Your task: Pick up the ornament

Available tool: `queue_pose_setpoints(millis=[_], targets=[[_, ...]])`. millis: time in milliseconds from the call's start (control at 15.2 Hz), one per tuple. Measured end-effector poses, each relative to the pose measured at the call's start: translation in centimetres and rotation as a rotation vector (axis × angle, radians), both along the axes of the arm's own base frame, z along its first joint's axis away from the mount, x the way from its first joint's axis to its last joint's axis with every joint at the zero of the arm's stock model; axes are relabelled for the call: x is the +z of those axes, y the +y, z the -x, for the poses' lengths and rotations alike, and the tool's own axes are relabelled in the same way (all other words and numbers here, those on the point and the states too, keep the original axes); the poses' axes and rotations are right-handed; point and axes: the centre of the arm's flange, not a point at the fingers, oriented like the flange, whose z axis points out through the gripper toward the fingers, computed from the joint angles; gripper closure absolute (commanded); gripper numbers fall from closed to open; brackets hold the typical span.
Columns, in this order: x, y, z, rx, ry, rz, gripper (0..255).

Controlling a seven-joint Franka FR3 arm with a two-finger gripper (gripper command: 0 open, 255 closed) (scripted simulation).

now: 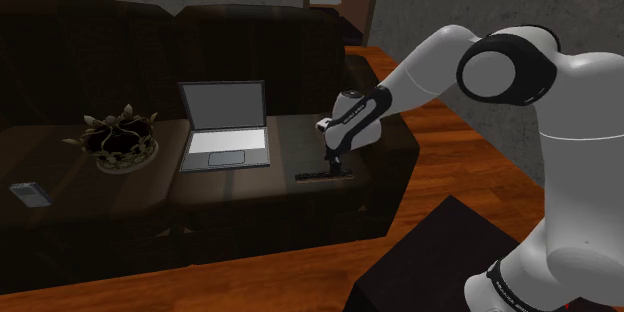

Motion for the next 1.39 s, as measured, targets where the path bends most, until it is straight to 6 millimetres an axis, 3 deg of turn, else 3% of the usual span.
queue_pose_setpoints(millis=[462,528,1188,1386], targets=[[-3.7,0.2,-0.2,0.009,-0.003,-0.001,0],[-4.0,0.2,-0.2,0.009,-0.003,-0.001,255],[-4.2,0.2,-0.2,0.009,-0.003,-0.001,255],[-3.0,0.2,-0.2,0.009,-0.004,-0.001,255]])
